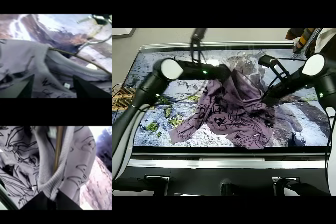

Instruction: Fold the clothes and pants, and hang the long-sleeved shirts on hangers.

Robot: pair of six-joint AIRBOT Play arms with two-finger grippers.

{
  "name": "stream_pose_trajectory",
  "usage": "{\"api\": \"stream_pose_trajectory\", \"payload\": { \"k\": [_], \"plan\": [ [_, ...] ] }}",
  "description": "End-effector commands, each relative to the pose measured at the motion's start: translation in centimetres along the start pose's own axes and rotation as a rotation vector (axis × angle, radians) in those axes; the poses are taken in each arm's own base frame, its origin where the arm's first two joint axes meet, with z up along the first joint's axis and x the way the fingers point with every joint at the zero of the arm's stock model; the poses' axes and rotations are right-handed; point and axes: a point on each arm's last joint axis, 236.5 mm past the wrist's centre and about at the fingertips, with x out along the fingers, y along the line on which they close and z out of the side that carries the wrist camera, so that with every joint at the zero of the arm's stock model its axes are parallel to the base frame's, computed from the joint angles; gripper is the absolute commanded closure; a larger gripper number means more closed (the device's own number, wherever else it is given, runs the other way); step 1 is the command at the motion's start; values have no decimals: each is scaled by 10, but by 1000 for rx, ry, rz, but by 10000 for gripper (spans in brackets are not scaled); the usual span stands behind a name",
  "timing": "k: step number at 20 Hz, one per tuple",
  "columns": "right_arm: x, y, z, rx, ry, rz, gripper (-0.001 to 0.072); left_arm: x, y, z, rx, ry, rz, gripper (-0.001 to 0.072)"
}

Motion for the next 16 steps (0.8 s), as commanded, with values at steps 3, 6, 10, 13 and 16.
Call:
{"api": "stream_pose_trajectory", "payload": {
  "k": [3, 6, 10, 13, 16],
  "plan": [
    [-1, 5, 3, -2, -13, 17, 679, -53, 77, 34, 62, -71, 129, 88],
    [-6, 9, 9, -6, -44, 22, 679, -69, 112, 42, 242, -75, 193, 90],
    [-20, 13, 13, -4, -77, 1, 679, -66, 127, 39, 359, -52, 214, 93],
    [-36, 3, 22, 160, -141, -71, 679, -64, 125, 38, 326, -53, 207, 93],
    [-65, -19, 28, 314, -238, -213, 679, -63, 123, 38, 263, -59, 201, 94]
  ]
}}
